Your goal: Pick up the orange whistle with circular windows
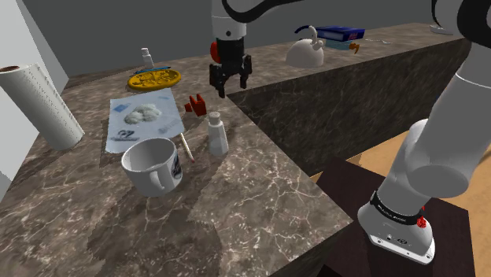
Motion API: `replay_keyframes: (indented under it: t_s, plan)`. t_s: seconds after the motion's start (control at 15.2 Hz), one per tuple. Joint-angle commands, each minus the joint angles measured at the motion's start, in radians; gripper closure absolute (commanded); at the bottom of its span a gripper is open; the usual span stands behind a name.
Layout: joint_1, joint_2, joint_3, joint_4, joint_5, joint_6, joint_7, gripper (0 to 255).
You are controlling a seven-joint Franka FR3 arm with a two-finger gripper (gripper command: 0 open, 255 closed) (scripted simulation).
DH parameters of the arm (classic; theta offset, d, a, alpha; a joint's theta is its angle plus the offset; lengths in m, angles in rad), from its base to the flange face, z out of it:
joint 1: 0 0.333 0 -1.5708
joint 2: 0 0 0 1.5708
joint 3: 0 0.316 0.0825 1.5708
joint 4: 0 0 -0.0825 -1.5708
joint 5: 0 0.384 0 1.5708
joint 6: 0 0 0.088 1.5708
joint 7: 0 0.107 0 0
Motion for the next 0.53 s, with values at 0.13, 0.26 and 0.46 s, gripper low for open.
replay_keyframes:
  t_s: [0.13,0.26,0.46]
  plan:
    - [0.023,0.163,0.020,0.192,-0.025,-0.034,0.065,0]
    - [0.039,0.255,0.025,0.308,-0.041,-0.061,0.095,0]
    - [0.070,0.408,0.028,0.518,-0.067,-0.122,0.134,0]
